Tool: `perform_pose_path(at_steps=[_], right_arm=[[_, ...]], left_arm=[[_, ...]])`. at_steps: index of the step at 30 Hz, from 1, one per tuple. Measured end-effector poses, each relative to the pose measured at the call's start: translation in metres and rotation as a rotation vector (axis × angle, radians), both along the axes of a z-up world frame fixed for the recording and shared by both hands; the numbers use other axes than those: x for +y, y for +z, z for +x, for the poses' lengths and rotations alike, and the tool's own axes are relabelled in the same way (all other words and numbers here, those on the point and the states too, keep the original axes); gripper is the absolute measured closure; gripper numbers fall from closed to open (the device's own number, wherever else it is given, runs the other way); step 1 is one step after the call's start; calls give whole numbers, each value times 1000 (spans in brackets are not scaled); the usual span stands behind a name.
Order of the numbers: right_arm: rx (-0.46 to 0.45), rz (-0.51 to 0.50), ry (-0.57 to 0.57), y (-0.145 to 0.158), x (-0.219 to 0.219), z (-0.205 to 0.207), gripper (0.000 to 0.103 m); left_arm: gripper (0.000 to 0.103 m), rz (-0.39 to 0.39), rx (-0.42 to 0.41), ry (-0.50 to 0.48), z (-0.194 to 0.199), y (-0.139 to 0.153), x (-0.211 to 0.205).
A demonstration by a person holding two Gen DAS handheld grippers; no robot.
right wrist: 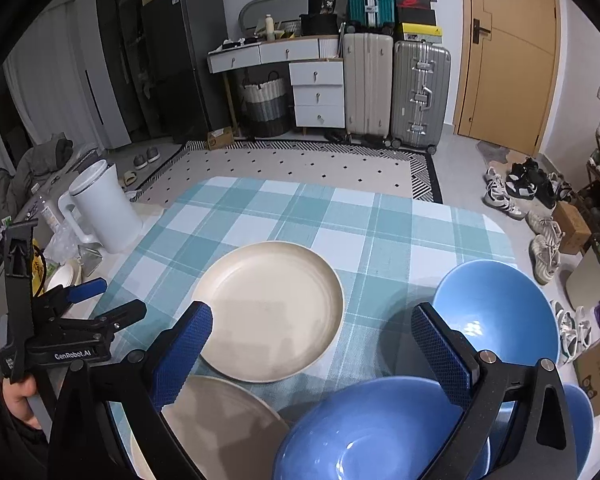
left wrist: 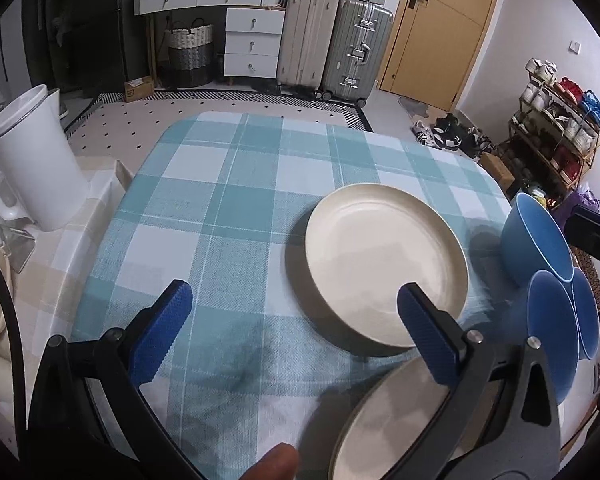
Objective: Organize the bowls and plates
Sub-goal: 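Close the left gripper on the next plate rim while the right gripper clamps it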
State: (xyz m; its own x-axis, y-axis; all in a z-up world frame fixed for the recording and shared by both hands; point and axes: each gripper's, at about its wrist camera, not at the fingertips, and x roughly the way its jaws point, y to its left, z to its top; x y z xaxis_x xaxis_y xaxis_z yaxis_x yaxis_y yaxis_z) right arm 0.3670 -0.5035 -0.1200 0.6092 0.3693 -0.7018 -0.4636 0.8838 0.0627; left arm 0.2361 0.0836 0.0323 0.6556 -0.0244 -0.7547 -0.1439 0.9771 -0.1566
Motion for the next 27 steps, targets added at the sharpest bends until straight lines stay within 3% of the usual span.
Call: perform_pose_path(at_steps=[10,27], right_arm=[[71,-44,17,-22,12,31,2],[196,-147,88,-63,36,69,2]], left_arm=[[1,22,66,-3,28,-16,-3],[4,-21,152,-3,61,-45,1]])
